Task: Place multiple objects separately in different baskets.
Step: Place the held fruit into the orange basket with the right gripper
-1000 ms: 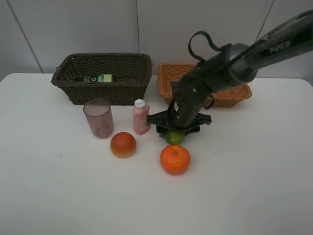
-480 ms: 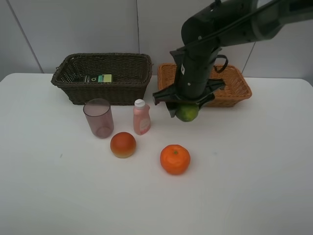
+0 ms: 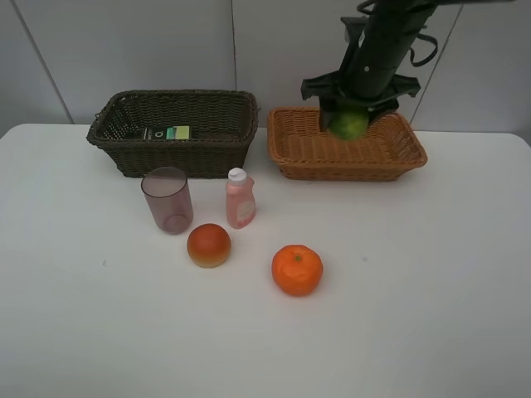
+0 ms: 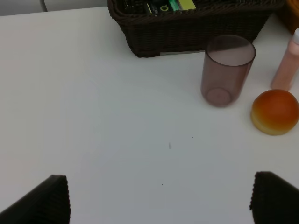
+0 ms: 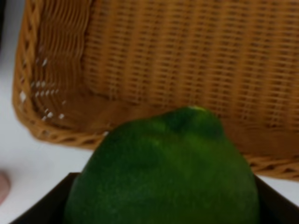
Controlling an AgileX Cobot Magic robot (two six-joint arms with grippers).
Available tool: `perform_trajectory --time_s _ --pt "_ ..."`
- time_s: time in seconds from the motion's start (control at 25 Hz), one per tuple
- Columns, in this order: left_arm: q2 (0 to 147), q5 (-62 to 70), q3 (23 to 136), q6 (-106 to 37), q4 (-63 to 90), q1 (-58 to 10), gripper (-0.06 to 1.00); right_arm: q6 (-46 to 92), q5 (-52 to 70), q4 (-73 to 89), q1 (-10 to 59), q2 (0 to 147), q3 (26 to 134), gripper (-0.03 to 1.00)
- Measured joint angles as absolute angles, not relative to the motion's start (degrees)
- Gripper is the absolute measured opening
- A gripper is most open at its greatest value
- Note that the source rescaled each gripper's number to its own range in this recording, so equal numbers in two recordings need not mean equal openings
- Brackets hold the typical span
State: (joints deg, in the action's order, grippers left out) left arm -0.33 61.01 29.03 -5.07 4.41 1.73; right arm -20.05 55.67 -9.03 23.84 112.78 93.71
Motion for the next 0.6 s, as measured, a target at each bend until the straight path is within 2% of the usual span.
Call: perform_trajectory --time_s 0.32,0.6 --pt "-0.3 61.0 29.0 -5.1 4.4 1.7 1.0 -19.9 42.7 -9.0 17.0 118.2 94.3 0.46" --pt "-0.3 61.0 29.0 -5.1 4.4 1.7 1.0 -19.9 33.3 -10.3 16.4 124.6 94.3 0.46"
